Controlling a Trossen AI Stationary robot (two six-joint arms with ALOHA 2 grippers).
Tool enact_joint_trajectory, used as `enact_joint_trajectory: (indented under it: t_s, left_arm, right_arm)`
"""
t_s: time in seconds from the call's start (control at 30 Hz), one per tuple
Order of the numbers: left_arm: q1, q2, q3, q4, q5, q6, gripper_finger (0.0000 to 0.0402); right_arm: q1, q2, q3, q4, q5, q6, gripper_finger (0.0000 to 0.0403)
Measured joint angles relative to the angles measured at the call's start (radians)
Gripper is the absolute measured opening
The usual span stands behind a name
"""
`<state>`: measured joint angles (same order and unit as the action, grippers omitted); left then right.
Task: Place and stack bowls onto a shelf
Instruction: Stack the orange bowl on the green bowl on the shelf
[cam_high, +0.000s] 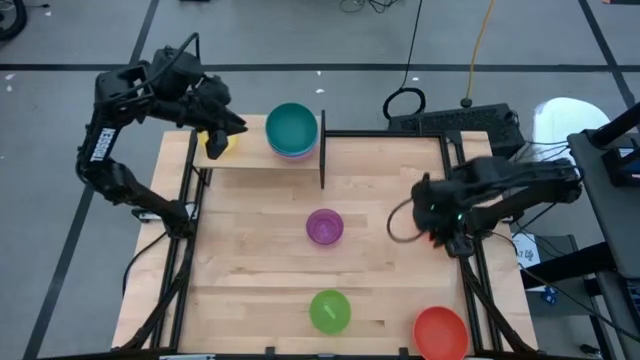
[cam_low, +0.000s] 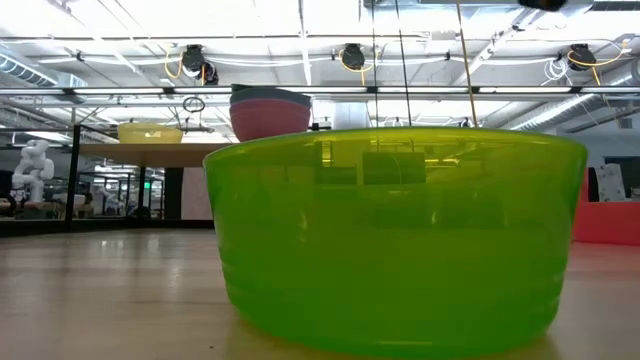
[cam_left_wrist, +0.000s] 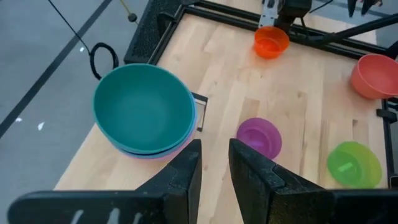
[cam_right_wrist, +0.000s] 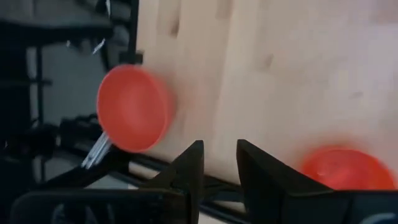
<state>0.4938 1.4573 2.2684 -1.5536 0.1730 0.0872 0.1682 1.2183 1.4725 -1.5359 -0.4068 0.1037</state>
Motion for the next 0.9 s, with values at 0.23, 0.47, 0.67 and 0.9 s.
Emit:
enact_joint_trajectory:
  t_s: [0.23,0.47,0.67,0.9]
  left_arm:
    - [0.000,-0.031,0.000,-0.022,-0.002,0.028,0.0086]
    - [0.000,-0.070,0.000,-0.019,-0.002,0.042,0.0086]
    - [0.000,-0.106,0.000,-0.018,-0.001,0.057,0.0086]
    - [0.000,-0.143,0.000,-0.018,-0.001,0.057,0.0086]
  right_arm:
    - [0.154,0.016,-0.201,0.223,-0.107,0.135,0.0091]
    - [0.313,0.024,-0.352,0.496,-0.122,0.356,0.0091]
    - [0.430,0.024,-0.491,0.686,-0.116,0.525,0.0091]
    - [0.483,0.024,-0.621,0.766,-0.091,0.610,0.0091]
